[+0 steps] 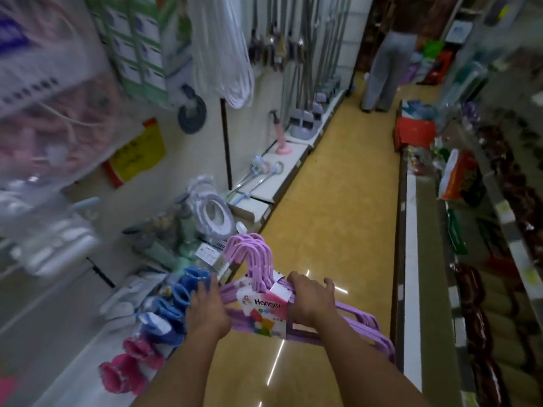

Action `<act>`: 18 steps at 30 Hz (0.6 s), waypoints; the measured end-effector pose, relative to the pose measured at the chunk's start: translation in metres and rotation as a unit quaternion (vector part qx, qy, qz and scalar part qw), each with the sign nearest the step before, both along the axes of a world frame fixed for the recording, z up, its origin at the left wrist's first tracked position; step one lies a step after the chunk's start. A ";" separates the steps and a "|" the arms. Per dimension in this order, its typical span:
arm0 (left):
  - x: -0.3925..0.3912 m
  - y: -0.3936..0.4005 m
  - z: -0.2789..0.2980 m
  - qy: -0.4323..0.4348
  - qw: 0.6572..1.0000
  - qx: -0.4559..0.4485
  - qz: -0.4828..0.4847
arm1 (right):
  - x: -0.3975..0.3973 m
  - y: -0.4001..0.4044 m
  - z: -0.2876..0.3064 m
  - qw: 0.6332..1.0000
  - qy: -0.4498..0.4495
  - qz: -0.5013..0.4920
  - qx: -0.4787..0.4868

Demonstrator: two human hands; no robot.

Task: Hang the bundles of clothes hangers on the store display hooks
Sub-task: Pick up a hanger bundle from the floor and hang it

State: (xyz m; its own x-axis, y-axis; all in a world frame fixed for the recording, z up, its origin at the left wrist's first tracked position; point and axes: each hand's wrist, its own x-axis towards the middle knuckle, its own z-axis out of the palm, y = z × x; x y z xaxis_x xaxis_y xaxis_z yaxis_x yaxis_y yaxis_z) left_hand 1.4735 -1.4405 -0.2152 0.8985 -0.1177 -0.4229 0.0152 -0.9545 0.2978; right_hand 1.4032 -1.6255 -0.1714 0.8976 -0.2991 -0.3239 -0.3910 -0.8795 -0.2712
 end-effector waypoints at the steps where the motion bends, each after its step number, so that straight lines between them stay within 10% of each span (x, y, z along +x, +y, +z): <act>1: 0.001 0.017 0.013 -0.003 1.000 0.025 -0.001 | 0.005 0.005 0.016 1.000 0.019 0.016 0.018; 18: -0.086 0.197 0.117 -0.079 0.975 -0.043 0.203 | 0.021 0.168 0.117 0.951 0.087 0.268 0.130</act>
